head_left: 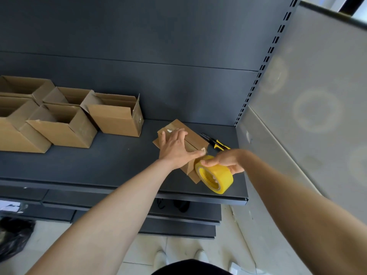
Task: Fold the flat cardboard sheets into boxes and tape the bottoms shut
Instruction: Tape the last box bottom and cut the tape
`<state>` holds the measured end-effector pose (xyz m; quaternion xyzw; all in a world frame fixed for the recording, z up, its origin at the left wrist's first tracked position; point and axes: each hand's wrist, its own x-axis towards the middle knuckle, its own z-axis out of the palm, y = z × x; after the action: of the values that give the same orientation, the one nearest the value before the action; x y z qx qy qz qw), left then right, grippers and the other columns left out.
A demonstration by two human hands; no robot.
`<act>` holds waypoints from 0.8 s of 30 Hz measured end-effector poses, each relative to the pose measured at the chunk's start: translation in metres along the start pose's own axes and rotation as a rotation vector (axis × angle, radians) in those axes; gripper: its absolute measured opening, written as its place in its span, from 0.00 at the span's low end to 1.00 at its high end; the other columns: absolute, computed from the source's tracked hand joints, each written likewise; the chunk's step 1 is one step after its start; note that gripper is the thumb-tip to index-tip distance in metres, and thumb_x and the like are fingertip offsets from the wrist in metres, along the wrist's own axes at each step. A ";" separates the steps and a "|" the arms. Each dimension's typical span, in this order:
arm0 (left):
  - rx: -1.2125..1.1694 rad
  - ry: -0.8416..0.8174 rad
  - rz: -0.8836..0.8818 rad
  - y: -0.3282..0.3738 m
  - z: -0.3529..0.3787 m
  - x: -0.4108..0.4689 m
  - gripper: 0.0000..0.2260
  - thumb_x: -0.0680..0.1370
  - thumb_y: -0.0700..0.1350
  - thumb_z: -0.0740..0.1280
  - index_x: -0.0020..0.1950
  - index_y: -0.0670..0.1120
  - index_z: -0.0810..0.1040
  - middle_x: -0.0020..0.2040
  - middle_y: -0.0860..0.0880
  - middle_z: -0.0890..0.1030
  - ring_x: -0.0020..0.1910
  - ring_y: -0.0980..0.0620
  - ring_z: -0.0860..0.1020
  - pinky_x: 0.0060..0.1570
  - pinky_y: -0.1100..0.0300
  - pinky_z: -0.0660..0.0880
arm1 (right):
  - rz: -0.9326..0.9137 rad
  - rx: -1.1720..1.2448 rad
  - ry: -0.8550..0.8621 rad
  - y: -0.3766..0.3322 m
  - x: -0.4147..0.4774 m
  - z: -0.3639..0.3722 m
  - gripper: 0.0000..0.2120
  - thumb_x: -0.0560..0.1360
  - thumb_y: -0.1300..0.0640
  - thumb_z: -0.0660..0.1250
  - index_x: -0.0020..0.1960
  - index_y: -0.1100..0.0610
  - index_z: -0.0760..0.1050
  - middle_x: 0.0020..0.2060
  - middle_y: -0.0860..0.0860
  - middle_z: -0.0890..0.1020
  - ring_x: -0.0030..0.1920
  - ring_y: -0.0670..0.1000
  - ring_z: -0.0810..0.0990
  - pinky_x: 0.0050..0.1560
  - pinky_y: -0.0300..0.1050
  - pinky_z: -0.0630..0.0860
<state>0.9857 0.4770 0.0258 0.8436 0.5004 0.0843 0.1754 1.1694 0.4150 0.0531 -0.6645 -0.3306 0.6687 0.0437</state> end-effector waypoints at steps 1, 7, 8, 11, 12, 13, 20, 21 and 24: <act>0.017 -0.006 0.000 -0.001 -0.001 0.000 0.45 0.65 0.76 0.59 0.72 0.48 0.59 0.76 0.50 0.57 0.76 0.53 0.52 0.72 0.46 0.37 | -0.002 -0.019 0.018 -0.003 0.000 0.004 0.34 0.59 0.41 0.75 0.58 0.59 0.76 0.50 0.58 0.83 0.46 0.56 0.84 0.47 0.51 0.81; 0.024 -0.058 0.058 -0.005 -0.010 0.010 0.44 0.68 0.70 0.65 0.74 0.47 0.58 0.77 0.50 0.55 0.77 0.53 0.48 0.71 0.50 0.33 | -0.069 0.065 -0.034 -0.002 0.000 0.014 0.31 0.61 0.46 0.76 0.59 0.59 0.74 0.51 0.56 0.84 0.49 0.54 0.83 0.49 0.50 0.80; 0.009 -0.083 0.063 -0.009 -0.014 0.012 0.43 0.69 0.68 0.65 0.75 0.47 0.57 0.78 0.51 0.53 0.77 0.54 0.46 0.71 0.50 0.32 | -0.089 0.089 -0.085 -0.002 0.001 0.018 0.29 0.62 0.50 0.76 0.59 0.59 0.74 0.52 0.55 0.84 0.51 0.53 0.83 0.52 0.49 0.79; -0.027 -0.132 0.091 -0.019 -0.020 0.015 0.40 0.72 0.63 0.67 0.77 0.48 0.56 0.78 0.53 0.52 0.77 0.54 0.45 0.72 0.51 0.34 | -0.118 0.145 -0.161 -0.005 0.004 0.028 0.22 0.66 0.56 0.74 0.58 0.59 0.75 0.51 0.54 0.84 0.52 0.52 0.83 0.57 0.48 0.77; -0.050 -0.126 0.101 -0.020 -0.020 0.014 0.38 0.73 0.60 0.68 0.77 0.48 0.57 0.78 0.53 0.53 0.77 0.53 0.47 0.73 0.51 0.37 | -0.124 0.146 -0.140 -0.007 0.005 0.031 0.21 0.67 0.56 0.73 0.58 0.60 0.75 0.52 0.55 0.83 0.53 0.53 0.82 0.60 0.50 0.75; -0.081 -0.108 0.102 -0.020 -0.019 0.012 0.35 0.73 0.58 0.68 0.76 0.49 0.59 0.77 0.53 0.56 0.76 0.51 0.49 0.74 0.51 0.42 | -0.130 0.139 -0.114 -0.010 0.007 0.034 0.20 0.70 0.55 0.73 0.59 0.60 0.75 0.52 0.55 0.83 0.54 0.54 0.81 0.62 0.52 0.74; -0.120 -0.021 0.108 -0.015 -0.017 0.006 0.25 0.77 0.49 0.67 0.73 0.51 0.66 0.72 0.55 0.65 0.74 0.49 0.54 0.72 0.57 0.45 | -0.138 0.100 -0.065 -0.023 0.013 0.038 0.13 0.74 0.52 0.69 0.54 0.59 0.75 0.45 0.54 0.84 0.47 0.53 0.83 0.51 0.49 0.78; -0.111 -0.013 0.111 -0.014 -0.017 0.006 0.25 0.77 0.49 0.67 0.73 0.51 0.65 0.73 0.55 0.64 0.74 0.50 0.54 0.71 0.58 0.42 | -0.139 0.100 -0.061 -0.025 0.013 0.038 0.13 0.75 0.51 0.69 0.53 0.59 0.75 0.45 0.54 0.84 0.46 0.53 0.83 0.49 0.48 0.78; -0.107 -0.021 0.098 -0.012 -0.017 0.005 0.25 0.77 0.49 0.66 0.74 0.51 0.64 0.74 0.55 0.62 0.74 0.52 0.53 0.67 0.62 0.37 | -0.150 0.097 -0.048 -0.024 0.013 0.043 0.13 0.75 0.50 0.68 0.52 0.58 0.75 0.43 0.53 0.83 0.45 0.52 0.82 0.44 0.46 0.78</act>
<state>0.9725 0.4906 0.0367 0.8574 0.4514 0.1105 0.2210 1.1197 0.4238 0.0501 -0.6189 -0.3476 0.6944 0.1177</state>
